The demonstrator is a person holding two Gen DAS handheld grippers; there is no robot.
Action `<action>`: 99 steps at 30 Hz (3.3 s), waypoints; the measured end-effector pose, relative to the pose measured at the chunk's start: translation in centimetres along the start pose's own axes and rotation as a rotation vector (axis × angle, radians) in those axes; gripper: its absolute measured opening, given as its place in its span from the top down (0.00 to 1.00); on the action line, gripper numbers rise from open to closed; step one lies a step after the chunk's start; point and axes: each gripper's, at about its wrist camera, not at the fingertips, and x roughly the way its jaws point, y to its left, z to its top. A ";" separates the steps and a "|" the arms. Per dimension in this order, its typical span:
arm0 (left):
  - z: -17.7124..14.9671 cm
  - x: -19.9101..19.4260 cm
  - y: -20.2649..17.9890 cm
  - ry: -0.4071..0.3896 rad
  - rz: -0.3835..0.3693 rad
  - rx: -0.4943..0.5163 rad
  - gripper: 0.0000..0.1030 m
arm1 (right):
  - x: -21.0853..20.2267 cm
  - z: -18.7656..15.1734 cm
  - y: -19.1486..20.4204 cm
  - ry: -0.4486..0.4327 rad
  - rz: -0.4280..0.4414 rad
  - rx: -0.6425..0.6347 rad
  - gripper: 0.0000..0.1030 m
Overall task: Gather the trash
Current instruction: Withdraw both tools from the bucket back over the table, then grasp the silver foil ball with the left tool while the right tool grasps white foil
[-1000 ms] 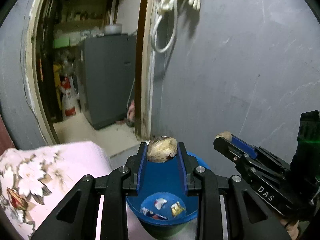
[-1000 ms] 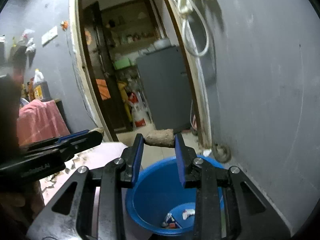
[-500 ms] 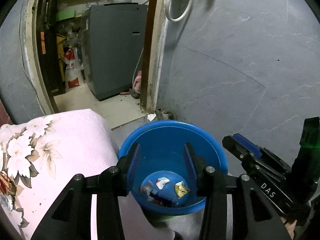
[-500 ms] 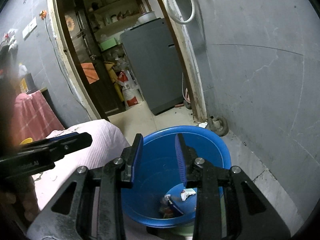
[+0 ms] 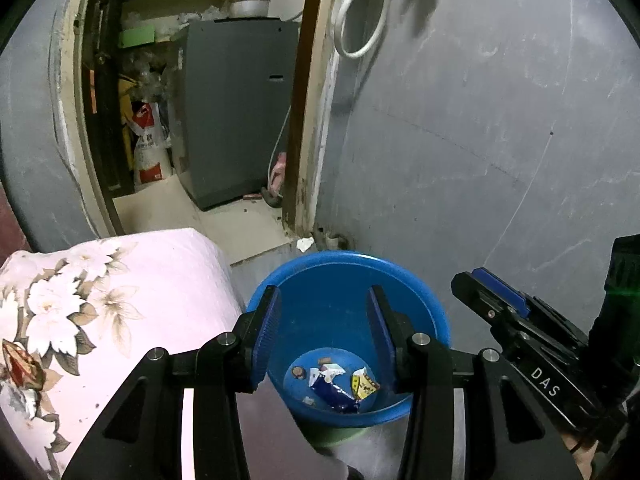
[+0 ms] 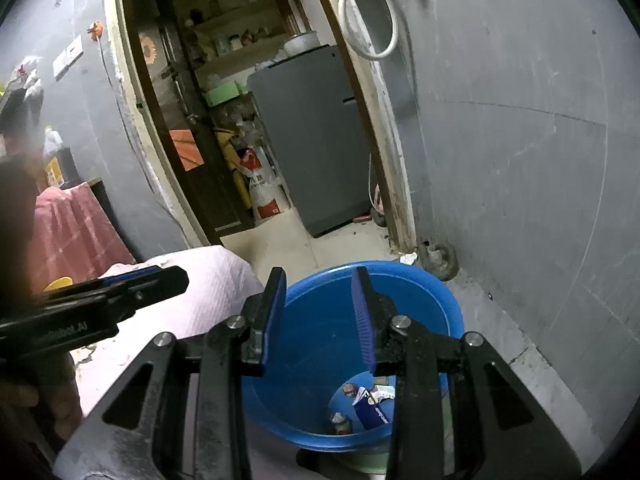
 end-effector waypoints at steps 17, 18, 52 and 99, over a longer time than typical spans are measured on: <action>0.4 -11.4 4.7 -0.201 0.065 -0.092 0.56 | -5.2 3.0 8.0 -0.130 0.065 -0.103 0.50; 0.3 -12.3 5.3 -0.218 0.072 -0.103 0.56 | -5.4 3.1 8.8 -0.140 0.072 -0.111 0.47; -11.7 -27.2 20.5 -0.482 0.537 -0.280 0.04 | -5.2 -1.7 28.4 -0.304 0.332 -0.298 0.00; -13.0 -17.5 31.1 -0.047 0.392 -0.473 0.46 | 13.7 -10.3 37.2 0.497 0.455 -0.635 0.68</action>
